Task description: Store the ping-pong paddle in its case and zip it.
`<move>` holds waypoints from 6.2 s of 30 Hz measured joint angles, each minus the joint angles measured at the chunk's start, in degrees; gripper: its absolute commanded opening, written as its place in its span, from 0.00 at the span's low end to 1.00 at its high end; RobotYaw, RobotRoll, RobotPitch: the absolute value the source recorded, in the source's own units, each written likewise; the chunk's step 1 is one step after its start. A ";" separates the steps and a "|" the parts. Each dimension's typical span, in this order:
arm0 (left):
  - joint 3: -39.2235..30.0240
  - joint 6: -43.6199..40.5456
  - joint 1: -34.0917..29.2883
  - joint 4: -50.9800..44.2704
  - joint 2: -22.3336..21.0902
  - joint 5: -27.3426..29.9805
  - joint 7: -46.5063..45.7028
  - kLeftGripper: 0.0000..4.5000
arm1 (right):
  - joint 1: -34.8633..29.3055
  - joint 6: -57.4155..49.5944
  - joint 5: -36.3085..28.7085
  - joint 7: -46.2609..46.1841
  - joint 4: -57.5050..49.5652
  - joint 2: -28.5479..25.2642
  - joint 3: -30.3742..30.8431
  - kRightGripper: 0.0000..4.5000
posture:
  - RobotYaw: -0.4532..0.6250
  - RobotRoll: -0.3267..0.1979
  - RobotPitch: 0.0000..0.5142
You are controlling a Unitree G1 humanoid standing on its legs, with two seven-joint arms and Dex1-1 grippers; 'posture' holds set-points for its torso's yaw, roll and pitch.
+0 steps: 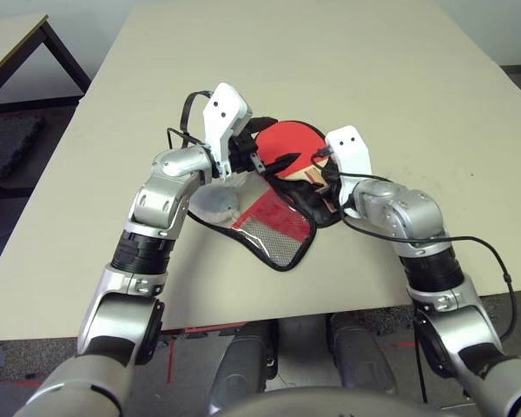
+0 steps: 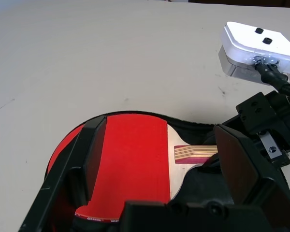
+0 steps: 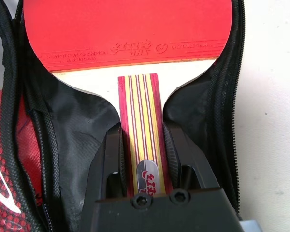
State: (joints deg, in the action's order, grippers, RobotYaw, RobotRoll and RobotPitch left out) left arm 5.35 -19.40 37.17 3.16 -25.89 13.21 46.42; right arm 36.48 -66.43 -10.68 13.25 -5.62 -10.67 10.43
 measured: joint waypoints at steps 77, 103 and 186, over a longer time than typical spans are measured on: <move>-24.09 -58.85 12.93 11.79 0.50 37.98 -6.13 1.00 | -2.67 -1.79 -9.65 4.53 -4.02 -16.91 -21.48 0.99 | 0.39 0.62 0.35; -8.31 -41.80 11.82 5.99 -6.16 27.09 3.40 1.00 | 4.35 -24.07 -20.36 0.98 1.33 -0.44 -48.28 0.99 | 0.42 0.62 0.34; -5.62 -29.50 2.66 -1.81 -0.18 20.02 -2.26 1.00 | -18.63 -23.58 -67.80 -25.48 -8.78 -3.86 -34.02 0.01 | 0.42 0.62 0.44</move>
State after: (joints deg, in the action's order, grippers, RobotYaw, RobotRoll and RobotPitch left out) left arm -0.27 -48.90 39.83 1.35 -26.07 33.22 44.16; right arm 17.85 -90.01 -78.48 -12.23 -14.40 -14.53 -23.59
